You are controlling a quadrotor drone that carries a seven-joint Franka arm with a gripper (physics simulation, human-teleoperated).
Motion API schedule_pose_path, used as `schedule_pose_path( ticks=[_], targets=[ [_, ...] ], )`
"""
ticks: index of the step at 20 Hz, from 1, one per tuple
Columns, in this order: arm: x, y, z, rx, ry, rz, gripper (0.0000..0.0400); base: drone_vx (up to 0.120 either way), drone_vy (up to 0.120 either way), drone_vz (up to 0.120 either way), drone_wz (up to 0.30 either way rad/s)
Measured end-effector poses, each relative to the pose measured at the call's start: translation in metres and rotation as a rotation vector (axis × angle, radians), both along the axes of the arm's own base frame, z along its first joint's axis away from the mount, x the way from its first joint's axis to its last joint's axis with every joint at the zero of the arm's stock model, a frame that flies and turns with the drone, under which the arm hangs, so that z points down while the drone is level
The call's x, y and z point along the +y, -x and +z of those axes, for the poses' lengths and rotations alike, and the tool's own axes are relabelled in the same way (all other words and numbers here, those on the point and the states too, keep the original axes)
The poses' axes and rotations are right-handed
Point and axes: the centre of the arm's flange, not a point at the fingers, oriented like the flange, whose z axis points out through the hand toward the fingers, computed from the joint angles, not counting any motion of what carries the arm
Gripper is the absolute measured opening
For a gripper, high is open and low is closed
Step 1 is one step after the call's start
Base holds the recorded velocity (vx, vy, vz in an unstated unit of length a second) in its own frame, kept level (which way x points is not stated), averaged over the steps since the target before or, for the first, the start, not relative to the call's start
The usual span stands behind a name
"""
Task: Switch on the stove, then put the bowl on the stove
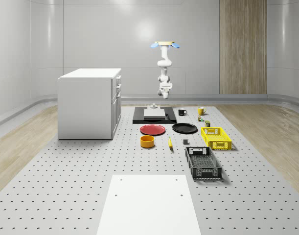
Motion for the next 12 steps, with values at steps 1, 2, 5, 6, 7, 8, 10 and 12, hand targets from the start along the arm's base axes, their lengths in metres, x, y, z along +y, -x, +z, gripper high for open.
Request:
schedule_pose_path(
  ticks=[1,2,5,6,7,8,10,12],
  targets=[
    [0.0001,0.0001,0.0,-0.001,0.001,0.0,0.04,0.0,-0.12,0.0,0.0],
    [0.0002,0.0002,0.0,-0.002,0.002,0.0,0.04,0.0,-0.12,0.0,0.0],
    [0.0008,0.0004,0.0,-0.004,0.008,0.0,0.04,0.0,-0.12,0.0,0.0],
    [0.0011,0.0005,0.0,-0.005,0.011,0.0,0.04,0.0,-0.12,0.0,0.0],
    [0.0014,0.0005,0.0,-0.005,0.014,0.0,0.04,0.0,-0.12,0.0,0.0],
    [0.0018,0.0006,0.0,-0.006,0.018,0.0,0.04,0.0,-0.12,0.0,0.0],
    [0.0027,0.0008,-0.0001,-0.008,0.027,-0.001,0.04,0.0,-0.12,0.0,0.0],
    [0.0041,0.0009,-0.0001,-0.009,0.041,-0.001,0.04,0.0,-0.12,0.0,0.0]
  ],
)
